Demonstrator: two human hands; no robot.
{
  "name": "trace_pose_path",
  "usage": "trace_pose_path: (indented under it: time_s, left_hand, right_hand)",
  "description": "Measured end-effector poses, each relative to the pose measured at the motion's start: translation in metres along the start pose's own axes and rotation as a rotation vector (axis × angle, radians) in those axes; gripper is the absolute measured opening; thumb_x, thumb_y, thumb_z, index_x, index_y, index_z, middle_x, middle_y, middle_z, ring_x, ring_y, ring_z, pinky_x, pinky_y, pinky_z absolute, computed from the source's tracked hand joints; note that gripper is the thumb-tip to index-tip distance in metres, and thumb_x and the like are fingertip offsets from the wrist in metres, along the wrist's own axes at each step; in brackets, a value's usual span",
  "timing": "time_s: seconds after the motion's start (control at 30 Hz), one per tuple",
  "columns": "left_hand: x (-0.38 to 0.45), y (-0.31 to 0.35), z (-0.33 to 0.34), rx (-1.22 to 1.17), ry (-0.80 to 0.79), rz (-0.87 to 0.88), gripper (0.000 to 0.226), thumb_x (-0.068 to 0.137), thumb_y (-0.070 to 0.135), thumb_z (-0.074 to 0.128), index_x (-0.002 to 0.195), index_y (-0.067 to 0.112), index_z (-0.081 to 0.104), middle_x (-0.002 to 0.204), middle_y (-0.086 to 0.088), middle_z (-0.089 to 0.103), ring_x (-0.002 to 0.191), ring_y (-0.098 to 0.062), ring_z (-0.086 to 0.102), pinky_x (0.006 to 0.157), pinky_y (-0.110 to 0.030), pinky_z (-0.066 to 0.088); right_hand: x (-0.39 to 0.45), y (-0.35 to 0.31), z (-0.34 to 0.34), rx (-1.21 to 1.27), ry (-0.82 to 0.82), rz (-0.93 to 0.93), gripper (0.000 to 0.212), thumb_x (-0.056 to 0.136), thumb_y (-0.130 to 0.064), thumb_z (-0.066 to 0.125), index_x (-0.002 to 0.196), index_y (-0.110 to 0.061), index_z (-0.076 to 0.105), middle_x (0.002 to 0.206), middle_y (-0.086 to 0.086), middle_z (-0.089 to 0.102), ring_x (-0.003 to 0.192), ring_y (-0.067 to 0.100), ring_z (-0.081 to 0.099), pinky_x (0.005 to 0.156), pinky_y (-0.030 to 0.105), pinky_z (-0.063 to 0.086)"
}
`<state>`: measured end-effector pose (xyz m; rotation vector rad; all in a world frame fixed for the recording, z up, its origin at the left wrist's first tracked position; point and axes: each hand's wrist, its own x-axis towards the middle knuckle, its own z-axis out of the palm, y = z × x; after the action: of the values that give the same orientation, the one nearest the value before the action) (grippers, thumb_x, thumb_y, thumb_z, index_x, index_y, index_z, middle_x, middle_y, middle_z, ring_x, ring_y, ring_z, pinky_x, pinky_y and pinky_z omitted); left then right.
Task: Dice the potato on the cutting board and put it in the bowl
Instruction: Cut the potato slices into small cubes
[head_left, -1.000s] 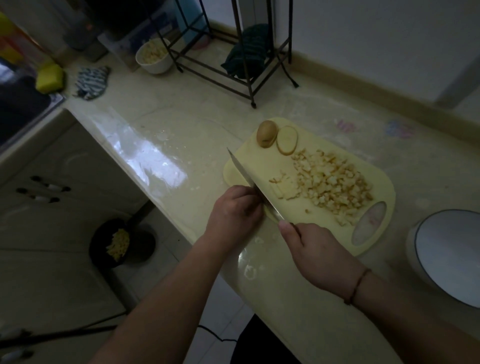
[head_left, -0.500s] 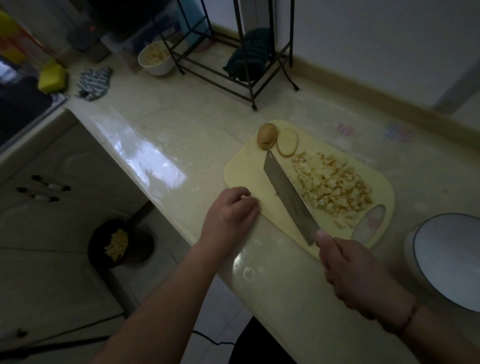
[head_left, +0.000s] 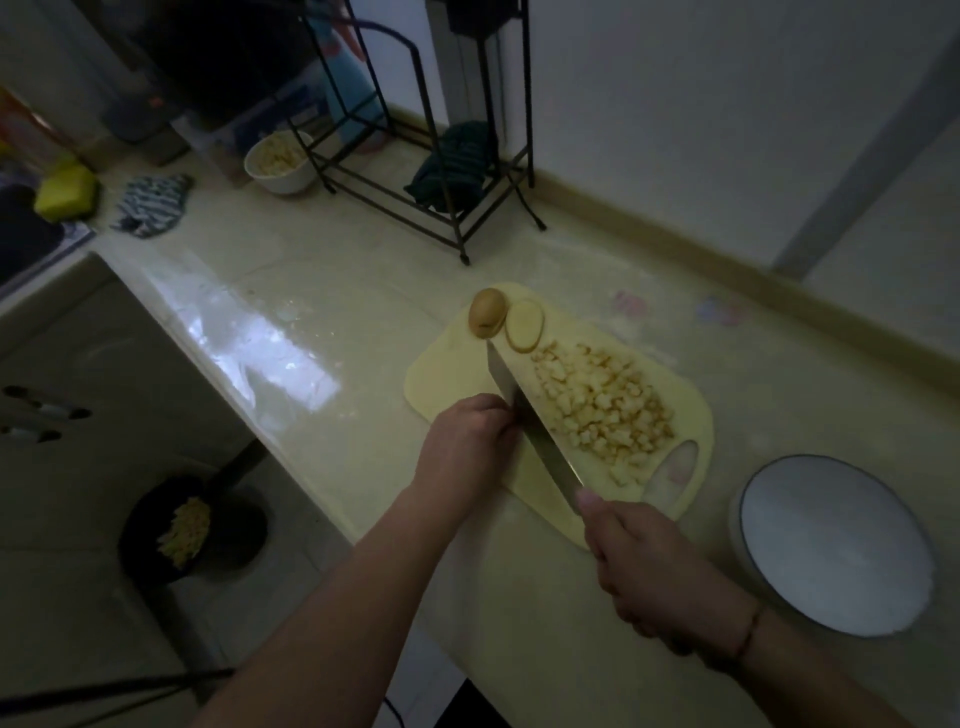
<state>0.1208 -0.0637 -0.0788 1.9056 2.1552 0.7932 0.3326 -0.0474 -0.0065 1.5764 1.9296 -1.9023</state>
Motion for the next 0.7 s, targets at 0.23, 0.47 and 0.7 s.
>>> trace_pose_path:
  time_s: [0.23, 0.47, 0.7]
  left_hand:
    - [0.008, 0.024, 0.007, -0.145, 0.062, -0.173, 0.01, 0.076, -0.001, 0.076, 0.086, 0.003, 0.079, 0.091, -0.007, 0.074, 0.08, -0.022, 0.069, 0.075, -0.022, 0.05]
    - [-0.009, 0.03, -0.014, -0.172, 0.053, -0.174, 0.021, 0.08, -0.009, 0.07, 0.094, 0.003, 0.079, 0.103, -0.006, 0.074, 0.096, -0.017, 0.067, 0.088, -0.009, 0.04]
    - [-0.016, 0.035, -0.067, -0.259, 0.358, -0.175, 0.02, 0.073, 0.009, 0.052, 0.081, 0.011, 0.069, 0.092, 0.004, 0.06, 0.091, -0.008, 0.056, 0.081, -0.017, 0.045]
  right_hand:
    - [-0.017, -0.002, -0.02, -0.155, 0.07, -0.147, 0.053, 0.093, -0.06, 0.031, 0.065, -0.016, 0.041, 0.056, 0.001, 0.043, 0.037, 0.005, 0.036, 0.048, 0.025, 0.029]
    - [-0.034, 0.001, -0.034, -0.26, 0.066, -0.155, 0.053, 0.095, -0.059, 0.03, 0.066, -0.016, 0.041, 0.058, 0.001, 0.044, 0.045, 0.008, 0.038, 0.049, 0.025, 0.031]
    - [-0.046, -0.009, -0.022, -0.697, 0.174, -0.233, 0.041, 0.096, -0.062, 0.029, 0.073, -0.029, 0.041, 0.075, -0.002, 0.056, 0.067, 0.016, 0.053, 0.055, 0.031, 0.035]
